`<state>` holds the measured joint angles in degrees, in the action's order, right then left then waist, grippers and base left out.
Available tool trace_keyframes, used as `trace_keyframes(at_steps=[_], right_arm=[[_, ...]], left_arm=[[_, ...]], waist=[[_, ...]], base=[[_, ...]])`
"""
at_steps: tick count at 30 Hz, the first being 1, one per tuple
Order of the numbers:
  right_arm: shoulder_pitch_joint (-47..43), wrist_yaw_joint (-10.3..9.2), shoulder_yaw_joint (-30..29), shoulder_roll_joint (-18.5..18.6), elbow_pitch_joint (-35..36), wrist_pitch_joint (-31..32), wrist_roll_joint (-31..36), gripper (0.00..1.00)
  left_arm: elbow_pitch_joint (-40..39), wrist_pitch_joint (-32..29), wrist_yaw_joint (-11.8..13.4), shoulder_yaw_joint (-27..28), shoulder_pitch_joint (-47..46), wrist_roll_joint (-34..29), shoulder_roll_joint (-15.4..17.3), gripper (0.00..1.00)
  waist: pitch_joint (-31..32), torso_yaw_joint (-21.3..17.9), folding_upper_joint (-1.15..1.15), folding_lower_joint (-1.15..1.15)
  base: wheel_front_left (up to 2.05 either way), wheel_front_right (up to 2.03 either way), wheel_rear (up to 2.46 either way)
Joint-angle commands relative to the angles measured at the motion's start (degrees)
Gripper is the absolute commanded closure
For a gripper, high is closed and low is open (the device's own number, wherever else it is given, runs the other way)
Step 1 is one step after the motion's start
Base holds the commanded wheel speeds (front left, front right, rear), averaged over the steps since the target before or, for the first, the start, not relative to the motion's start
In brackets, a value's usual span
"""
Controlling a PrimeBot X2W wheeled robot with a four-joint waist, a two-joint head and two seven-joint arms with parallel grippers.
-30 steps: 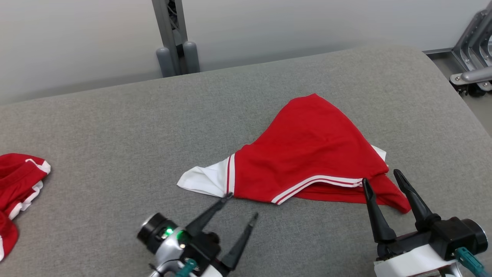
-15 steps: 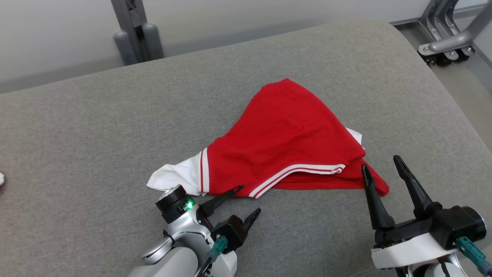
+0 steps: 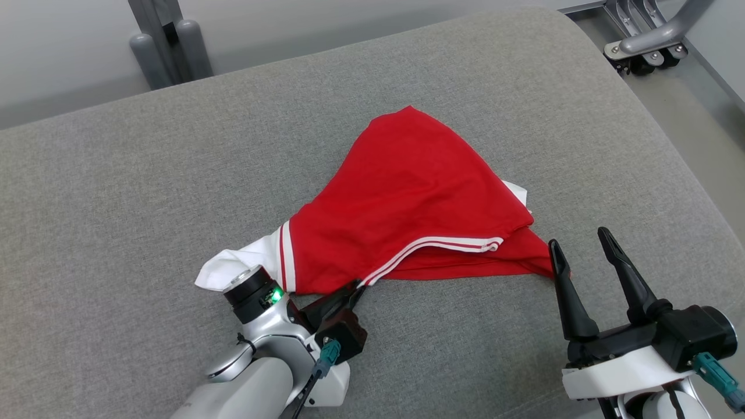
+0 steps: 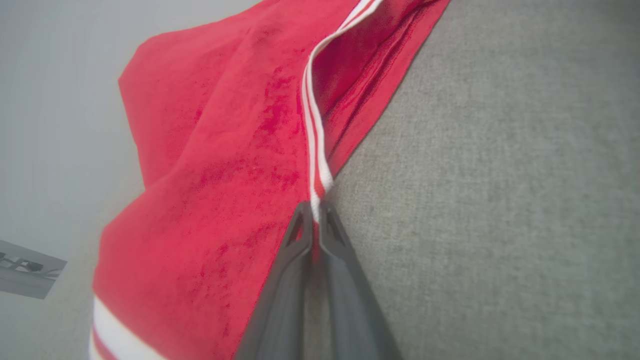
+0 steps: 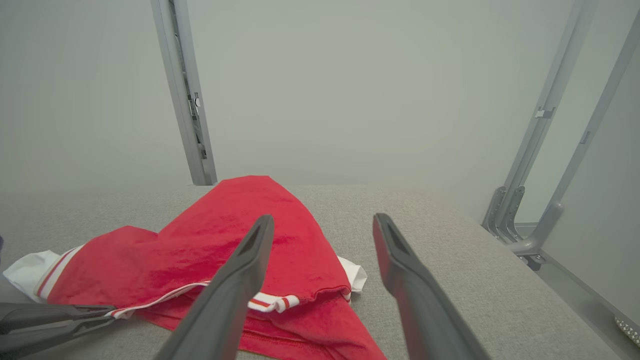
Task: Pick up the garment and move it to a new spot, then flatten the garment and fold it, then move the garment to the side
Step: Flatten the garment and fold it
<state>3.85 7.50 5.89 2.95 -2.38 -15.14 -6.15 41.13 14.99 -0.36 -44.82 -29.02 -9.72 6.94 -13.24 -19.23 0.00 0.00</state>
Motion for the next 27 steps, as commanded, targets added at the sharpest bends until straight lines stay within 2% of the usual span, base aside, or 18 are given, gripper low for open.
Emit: trace_keyframes(at_steps=[1, 3, 6, 8, 9, 12, 15, 21, 25, 27], right_arm=[[0.5, -0.01, -0.1, 0.1, 0.2, -0.1, -0.2, 0.0], [0.5, -0.01, -0.1, 0.1, 0.2, -0.1, -0.2, 0.0], [0.5, -0.01, -0.1, 0.1, 0.1, -0.1, -0.2, 0.0], [0.3, -0.01, -0.1, 0.1, 0.1, -0.1, -0.2, 0.0], [0.1, -0.01, 0.0, 0.0, -0.1, -0.1, -0.3, 0.0], [-0.1, -0.01, 0.4, 0.0, -0.4, -0.1, -0.4, 0.0], [0.1, -0.01, 0.8, 0.1, -0.6, -0.1, -0.5, 0.0], [0.8, -0.01, 1.7, 0.1, -0.8, -0.1, -0.6, 0.0], [1.1, -0.01, 2.2, 0.1, -0.9, -0.1, -1.3, 0.0], [1.2, -0.01, 2.4, 0.1, -1.0, -0.1, -1.6, 0.0]], left_arm=[[0.6, 0.2, 1.1, 0.1, -1.2, 0.8, 0.1, 1.0], [0.2, 0.2, 1.2, 0.6, -1.3, 1.8, -0.3, 1.0], [-2.5, 0.2, 0.4, 3.2, -1.1, 6.5, -1.0, 1.0], [-4.8, 0.2, -0.6, 6.0, -1.2, 10.7, -1.4, 1.0], [-6.2, 0.2, -2.3, 10.0, -1.5, 16.4, -2.0, 1.0], [-5.2, -0.1, -4.7, 15.1, -3.3, 24.9, -3.0, 1.0], [-3.2, -2.3, -6.0, 17.5, -6.8, 29.7, -3.0, 1.0], [1.0, -7.2, -7.0, 21.1, -15.4, 35.7, 0.8, 1.0], [3.9, -7.1, -7.0, 21.9, -20.7, 35.1, 4.9, 1.0], [5.8, -6.6, -6.3, 22.1, -23.0, 34.2, 6.8, 1.0]], waist=[[0.0, 0.0, 0.0, 0.0], [0.0, 0.0, 0.0, 0.0], [0.2, 0.2, 0.0, 0.0], [0.3, 0.3, 0.0, 0.0], [0.4, 0.5, 0.0, 0.0], [0.7, 0.6, 0.0, 0.0], [0.7, 0.5, 0.0, 0.0], [-0.4, -0.5, 0.0, 0.0], [-1.5, -1.6, 0.0, 0.0], [-2.0, -2.1, 0.0, 0.0]], base=[[0.0, 0.0, 0.0], [0.0, 0.0, 0.0], [0.0, 0.0, 0.0], [0.0, 0.0, 0.0], [0.0, 0.0, 0.0], [0.0, 0.0, 0.0], [0.0, 0.0, 0.0], [0.0, 0.0, 0.0], [0.0, 0.0, 0.0], [0.0, 0.0, 0.0]])
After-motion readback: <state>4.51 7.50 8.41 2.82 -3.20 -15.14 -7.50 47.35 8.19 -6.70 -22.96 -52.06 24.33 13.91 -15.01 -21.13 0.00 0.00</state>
